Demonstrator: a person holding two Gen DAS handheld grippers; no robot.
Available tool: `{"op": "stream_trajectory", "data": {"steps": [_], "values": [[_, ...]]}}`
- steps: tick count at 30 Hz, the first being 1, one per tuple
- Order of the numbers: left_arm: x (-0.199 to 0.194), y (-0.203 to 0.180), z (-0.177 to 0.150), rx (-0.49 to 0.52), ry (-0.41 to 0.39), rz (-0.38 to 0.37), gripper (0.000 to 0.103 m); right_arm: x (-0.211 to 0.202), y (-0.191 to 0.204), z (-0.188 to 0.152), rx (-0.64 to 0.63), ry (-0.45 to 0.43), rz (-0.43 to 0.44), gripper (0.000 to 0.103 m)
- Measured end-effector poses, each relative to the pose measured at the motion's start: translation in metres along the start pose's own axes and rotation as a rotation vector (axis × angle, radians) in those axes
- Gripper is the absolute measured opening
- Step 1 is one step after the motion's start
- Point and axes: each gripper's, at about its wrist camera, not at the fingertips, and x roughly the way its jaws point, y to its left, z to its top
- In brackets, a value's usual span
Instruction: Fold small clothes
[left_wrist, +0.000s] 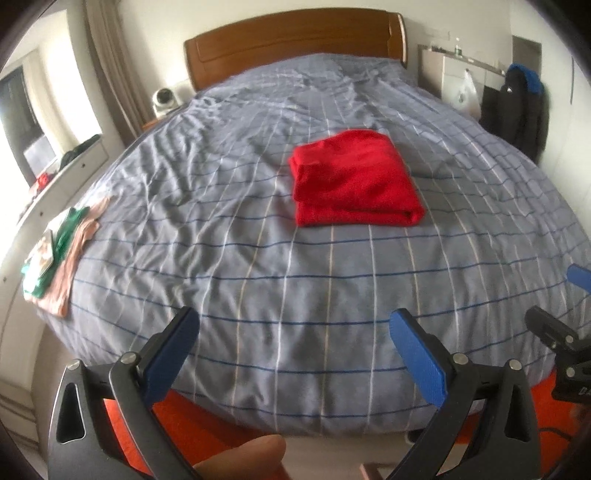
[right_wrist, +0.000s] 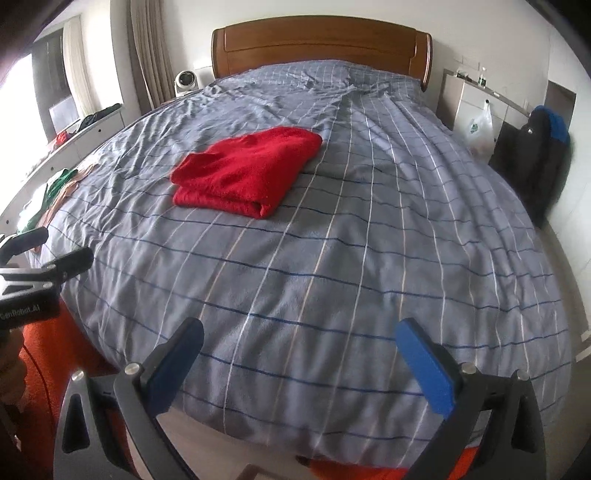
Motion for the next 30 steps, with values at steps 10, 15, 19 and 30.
{"op": "stream_trajectory", "data": {"steps": [10, 15, 19, 30], "values": [[-0.029, 0.006, 0.007, -0.020, -0.019, -0.047, 0.103, -0.037, 0.013, 0.019, -0.002, -0.041, 0.062, 0.103], [-0.041, 0.009, 0.010, -0.021, -0.069, -0.053, 0.103, -0.054, 0.019, 0.025, 0.023, -0.035, 0.154, 0.103], [-0.044, 0.013, 0.011, -0.019, -0.098, -0.019, 0.103, -0.060, 0.024, 0.026, 0.006, -0.055, 0.172, 0.103], [-0.050, 0.017, 0.013, -0.036, -0.084, -0.018, 0.103, -0.057, 0.028, 0.024, -0.080, -0.083, 0.039, 0.103]]}}
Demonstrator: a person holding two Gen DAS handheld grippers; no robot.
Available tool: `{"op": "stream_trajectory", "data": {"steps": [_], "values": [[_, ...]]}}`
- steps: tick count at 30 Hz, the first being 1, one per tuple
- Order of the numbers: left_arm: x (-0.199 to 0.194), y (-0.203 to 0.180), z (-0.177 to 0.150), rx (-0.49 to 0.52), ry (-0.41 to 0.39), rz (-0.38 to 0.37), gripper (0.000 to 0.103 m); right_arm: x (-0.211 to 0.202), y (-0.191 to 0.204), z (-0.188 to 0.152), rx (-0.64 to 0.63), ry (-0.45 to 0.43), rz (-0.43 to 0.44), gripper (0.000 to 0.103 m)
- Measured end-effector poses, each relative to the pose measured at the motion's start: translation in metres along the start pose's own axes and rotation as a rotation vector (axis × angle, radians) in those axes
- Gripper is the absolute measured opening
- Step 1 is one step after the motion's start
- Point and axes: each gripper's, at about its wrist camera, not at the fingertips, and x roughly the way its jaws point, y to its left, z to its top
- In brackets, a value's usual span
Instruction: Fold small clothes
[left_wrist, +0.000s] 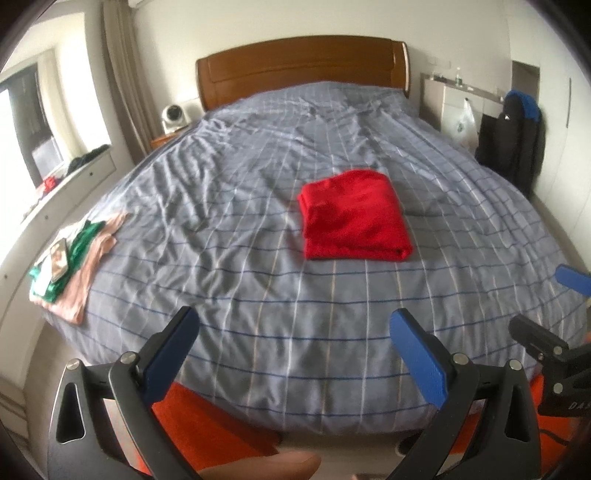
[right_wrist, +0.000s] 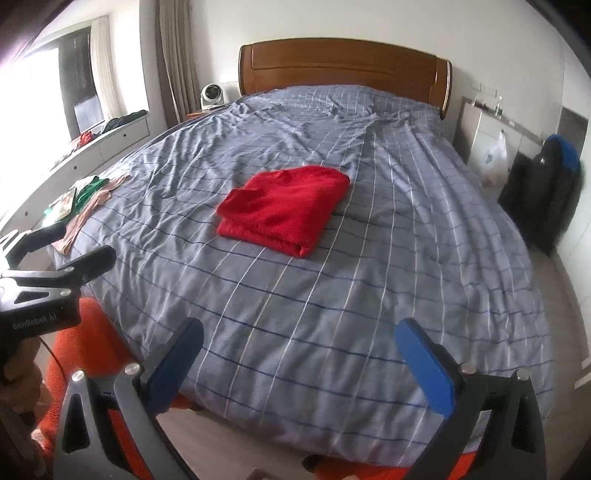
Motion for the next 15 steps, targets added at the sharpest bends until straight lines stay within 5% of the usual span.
{"op": "stream_trajectory", "data": {"steps": [15], "values": [[-0.001, 0.001, 0.001, -0.023, 0.042, -0.013, 0.103, -0.008, 0.014, 0.015, -0.031, -0.010, 0.046, 0.103]]}}
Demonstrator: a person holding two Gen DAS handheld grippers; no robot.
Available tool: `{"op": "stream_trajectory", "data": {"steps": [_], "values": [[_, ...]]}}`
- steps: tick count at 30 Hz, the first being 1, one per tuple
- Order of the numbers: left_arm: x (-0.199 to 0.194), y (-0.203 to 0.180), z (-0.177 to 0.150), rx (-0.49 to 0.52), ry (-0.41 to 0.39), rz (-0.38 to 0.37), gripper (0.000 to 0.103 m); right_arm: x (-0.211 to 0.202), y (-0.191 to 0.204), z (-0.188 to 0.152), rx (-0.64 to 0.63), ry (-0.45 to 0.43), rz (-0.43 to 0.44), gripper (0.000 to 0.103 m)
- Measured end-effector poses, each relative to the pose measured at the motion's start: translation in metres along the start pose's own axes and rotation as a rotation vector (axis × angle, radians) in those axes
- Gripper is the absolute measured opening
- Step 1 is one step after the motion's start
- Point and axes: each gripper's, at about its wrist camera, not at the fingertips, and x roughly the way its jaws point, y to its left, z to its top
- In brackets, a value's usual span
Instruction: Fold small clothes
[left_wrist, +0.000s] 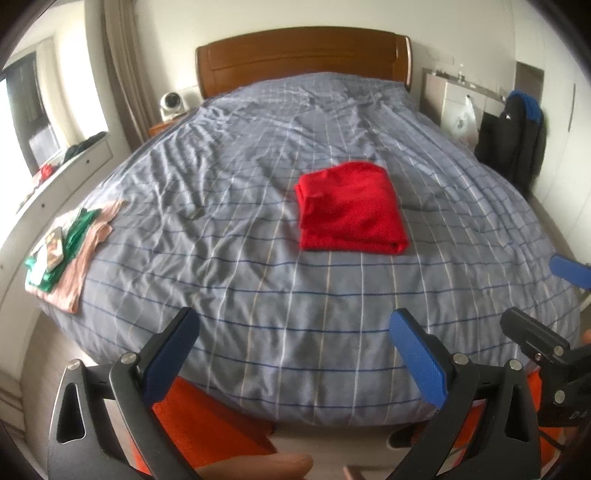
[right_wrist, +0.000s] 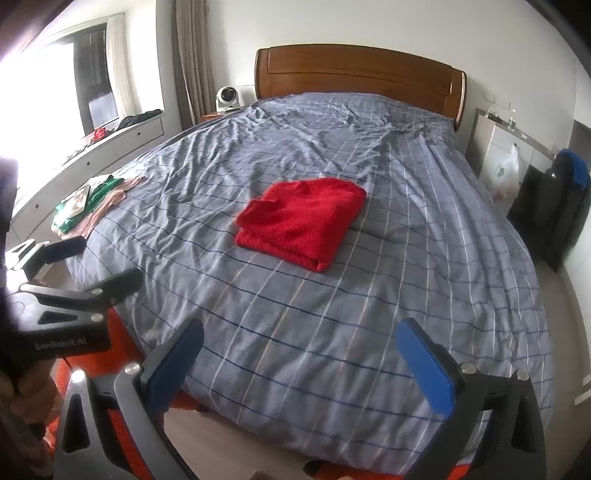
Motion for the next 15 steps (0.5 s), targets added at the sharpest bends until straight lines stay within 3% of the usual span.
{"op": "stream_trajectory", "data": {"steps": [15], "values": [[-0.001, -0.001, -0.002, -0.012, -0.021, 0.003, 0.103, 0.013, -0.008, -0.005, 0.028, 0.035, -0.029, 0.103]]}}
